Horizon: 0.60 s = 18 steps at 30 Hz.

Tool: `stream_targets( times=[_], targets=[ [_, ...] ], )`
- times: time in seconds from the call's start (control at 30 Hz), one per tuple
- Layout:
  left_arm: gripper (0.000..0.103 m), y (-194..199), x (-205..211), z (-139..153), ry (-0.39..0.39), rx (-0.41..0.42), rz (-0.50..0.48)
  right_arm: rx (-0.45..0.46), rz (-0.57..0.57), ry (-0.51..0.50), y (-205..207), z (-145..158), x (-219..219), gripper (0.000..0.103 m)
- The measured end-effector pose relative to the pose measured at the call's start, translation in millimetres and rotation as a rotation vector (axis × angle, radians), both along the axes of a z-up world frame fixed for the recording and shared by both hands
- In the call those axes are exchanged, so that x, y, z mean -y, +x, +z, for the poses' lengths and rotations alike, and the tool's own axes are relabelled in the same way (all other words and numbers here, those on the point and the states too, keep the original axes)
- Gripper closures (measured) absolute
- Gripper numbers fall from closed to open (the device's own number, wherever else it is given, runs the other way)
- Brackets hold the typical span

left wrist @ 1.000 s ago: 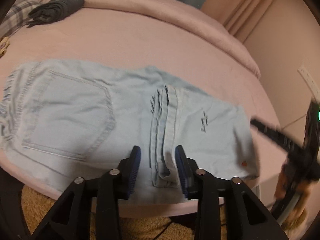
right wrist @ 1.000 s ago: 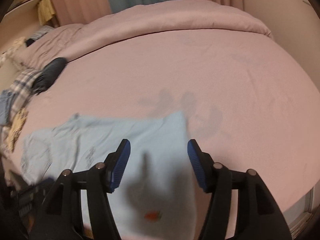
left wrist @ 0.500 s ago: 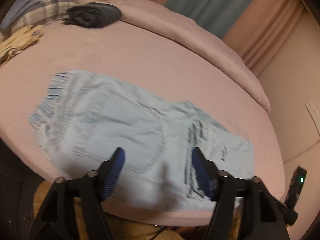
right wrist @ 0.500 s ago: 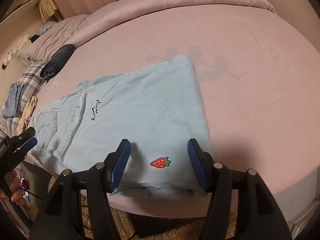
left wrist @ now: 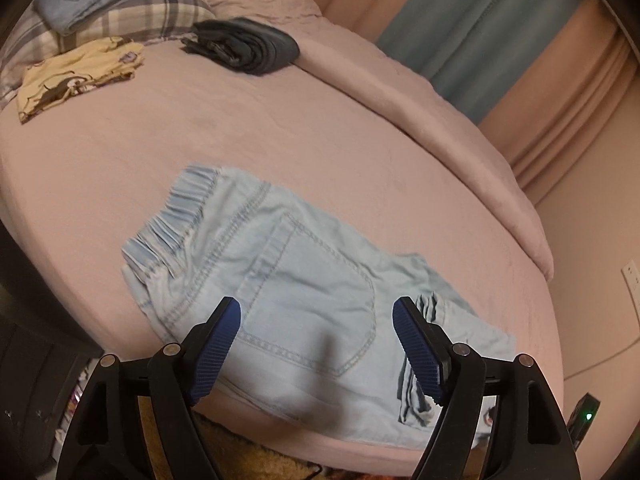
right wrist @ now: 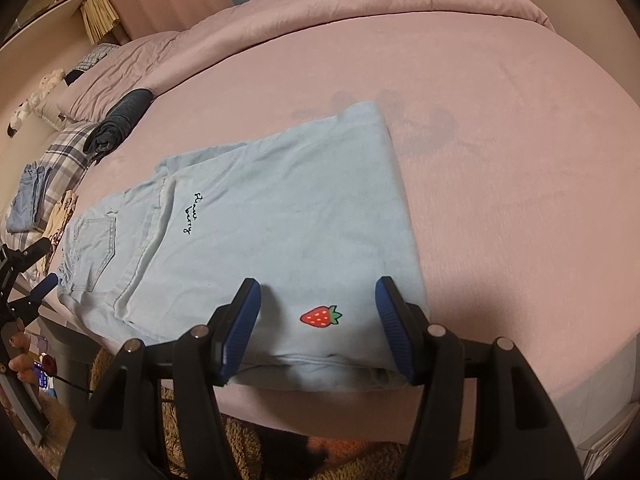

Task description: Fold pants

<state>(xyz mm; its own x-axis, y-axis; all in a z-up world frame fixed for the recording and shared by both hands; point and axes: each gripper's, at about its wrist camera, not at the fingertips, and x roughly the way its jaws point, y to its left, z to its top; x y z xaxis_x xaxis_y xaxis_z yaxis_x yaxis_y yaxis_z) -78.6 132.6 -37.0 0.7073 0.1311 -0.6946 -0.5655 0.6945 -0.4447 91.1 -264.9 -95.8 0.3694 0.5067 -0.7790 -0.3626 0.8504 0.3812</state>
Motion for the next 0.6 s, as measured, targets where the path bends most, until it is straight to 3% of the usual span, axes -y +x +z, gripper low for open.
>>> stream_targets(
  times=[0.2,0.4,0.6],
  targets=[
    [0.017,-7,-10,5,0.038,0.016,0.040,0.008,0.000,-0.007,-3,0,-2,0.044],
    [0.017,-17,-30,-3,0.065,-0.033,0.125,0.016,-0.005,-0.040,-4,2,-8,0.044],
    [0.016,-12,-52,-25,0.013,-0.069,0.139,0.036,-0.037,-0.069,-7,11,-12,0.044]
  ],
)
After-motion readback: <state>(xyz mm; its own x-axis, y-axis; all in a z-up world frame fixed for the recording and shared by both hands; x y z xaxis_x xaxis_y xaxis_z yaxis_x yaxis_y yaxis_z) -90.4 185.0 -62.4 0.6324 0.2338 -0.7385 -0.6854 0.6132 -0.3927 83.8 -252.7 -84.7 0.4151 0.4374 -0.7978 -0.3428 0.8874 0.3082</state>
